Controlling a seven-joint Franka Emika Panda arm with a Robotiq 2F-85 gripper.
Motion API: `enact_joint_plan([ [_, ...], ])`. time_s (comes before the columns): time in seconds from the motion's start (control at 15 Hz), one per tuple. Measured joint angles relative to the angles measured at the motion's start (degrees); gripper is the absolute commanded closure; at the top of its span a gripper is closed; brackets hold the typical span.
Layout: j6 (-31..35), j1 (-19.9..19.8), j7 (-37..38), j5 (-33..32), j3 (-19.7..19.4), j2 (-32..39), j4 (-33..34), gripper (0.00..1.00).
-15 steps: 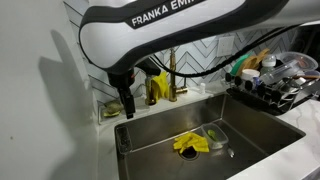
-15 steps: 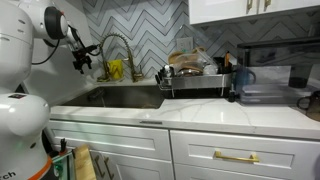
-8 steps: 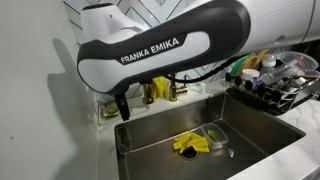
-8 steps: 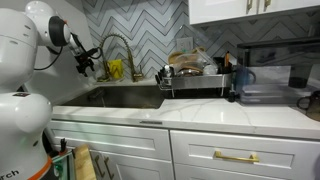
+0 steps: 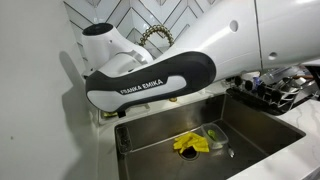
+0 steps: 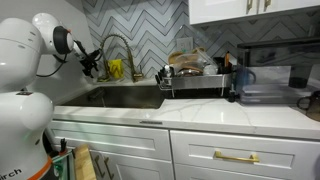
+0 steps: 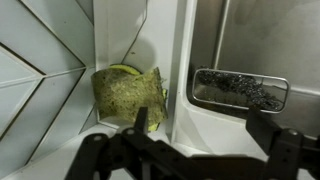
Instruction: Pick up the dirty sponge on the top left side of the sink and then put it in the rack on the left side of the sink
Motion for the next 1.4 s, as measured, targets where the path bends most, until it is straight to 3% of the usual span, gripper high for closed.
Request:
enact_joint_plan([
  [1.27, 6.8, 0.5, -1.4, 0.0, -2.3, 7.7, 7.3, 0.00],
  [1.4, 7.4, 0.5, -1.8, 0.0, -2.6, 8.9, 8.4, 0.26],
])
